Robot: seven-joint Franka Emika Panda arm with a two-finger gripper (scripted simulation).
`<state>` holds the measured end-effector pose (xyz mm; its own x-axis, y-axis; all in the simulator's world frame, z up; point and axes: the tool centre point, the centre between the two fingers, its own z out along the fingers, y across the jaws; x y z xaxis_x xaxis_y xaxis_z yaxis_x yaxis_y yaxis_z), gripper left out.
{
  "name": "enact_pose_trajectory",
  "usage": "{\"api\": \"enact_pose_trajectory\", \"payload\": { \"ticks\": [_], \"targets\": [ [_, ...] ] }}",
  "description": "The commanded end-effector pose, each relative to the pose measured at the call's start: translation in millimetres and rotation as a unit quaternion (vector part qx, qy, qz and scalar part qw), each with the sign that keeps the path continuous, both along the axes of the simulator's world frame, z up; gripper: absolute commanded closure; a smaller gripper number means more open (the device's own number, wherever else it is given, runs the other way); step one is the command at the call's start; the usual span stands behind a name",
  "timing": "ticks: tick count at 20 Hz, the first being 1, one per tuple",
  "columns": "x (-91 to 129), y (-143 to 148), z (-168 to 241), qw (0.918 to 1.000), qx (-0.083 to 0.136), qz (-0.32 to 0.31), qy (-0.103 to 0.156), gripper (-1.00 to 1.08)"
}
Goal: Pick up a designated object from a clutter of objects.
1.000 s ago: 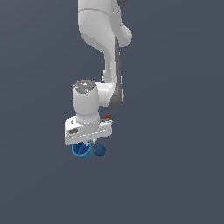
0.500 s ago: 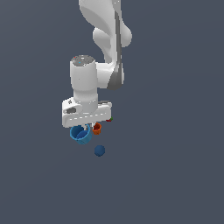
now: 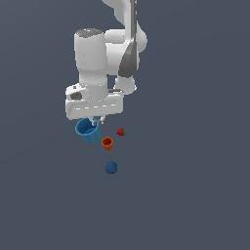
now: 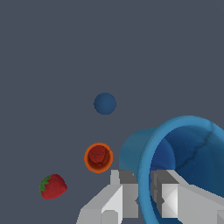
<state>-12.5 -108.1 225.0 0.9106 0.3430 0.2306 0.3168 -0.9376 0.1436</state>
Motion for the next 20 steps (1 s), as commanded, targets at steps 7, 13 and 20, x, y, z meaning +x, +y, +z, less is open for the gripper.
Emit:
{"api": "enact_pose_trajectory", "payload": {
  "ticks": [7,13,20],
  "targets": [
    [-42.6,-2.6,55.8,1.0000,0.001,0.000,-0.002,1.08],
    [-73.2,-4.8,95.7,1.0000,0.001,0.000,-0.002,1.08],
    [-108.2,-7.7,142.8,1.0000,0.001,0.000,-0.002,1.08]
  ]
}}
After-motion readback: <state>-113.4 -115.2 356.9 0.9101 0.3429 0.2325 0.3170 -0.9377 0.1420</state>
